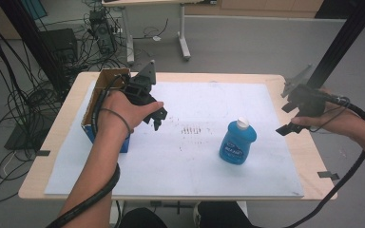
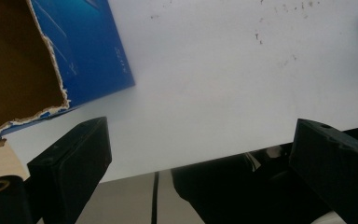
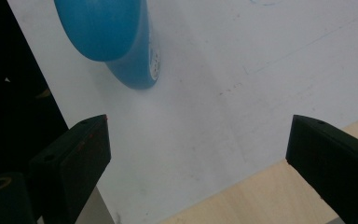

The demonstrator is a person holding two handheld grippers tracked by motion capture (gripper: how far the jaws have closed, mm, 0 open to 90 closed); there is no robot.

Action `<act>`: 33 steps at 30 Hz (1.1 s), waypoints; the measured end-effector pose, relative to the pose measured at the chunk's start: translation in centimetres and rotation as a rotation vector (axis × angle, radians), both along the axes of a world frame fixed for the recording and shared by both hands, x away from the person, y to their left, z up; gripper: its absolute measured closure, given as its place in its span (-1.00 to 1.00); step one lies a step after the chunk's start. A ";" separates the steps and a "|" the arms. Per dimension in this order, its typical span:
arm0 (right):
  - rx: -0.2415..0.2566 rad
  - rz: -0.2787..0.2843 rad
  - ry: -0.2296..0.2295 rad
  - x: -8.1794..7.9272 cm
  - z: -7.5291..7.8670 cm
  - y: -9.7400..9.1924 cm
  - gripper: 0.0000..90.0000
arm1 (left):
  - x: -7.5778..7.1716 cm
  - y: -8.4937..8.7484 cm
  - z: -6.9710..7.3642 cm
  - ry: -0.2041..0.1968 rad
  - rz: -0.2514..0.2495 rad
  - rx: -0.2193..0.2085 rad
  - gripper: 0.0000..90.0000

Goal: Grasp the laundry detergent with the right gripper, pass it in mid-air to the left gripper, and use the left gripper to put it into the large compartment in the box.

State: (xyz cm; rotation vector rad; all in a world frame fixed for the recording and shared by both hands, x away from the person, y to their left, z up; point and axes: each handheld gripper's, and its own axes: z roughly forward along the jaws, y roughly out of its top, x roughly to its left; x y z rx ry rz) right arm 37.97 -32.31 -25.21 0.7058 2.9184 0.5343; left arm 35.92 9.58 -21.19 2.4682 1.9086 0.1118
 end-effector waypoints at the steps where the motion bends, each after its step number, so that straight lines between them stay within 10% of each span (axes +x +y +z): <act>1: 0.009 0.001 -0.003 -0.4 -0.3 -0.1 -0.86 | 0.0 0.0 0.0 0.001 -0.002 0.000 -0.87; 33: 0.141 -0.016 -0.034 -4.3 -7.3 1.7 -0.92 | -0.2 0.1 -0.6 0.004 0.004 -0.008 -0.87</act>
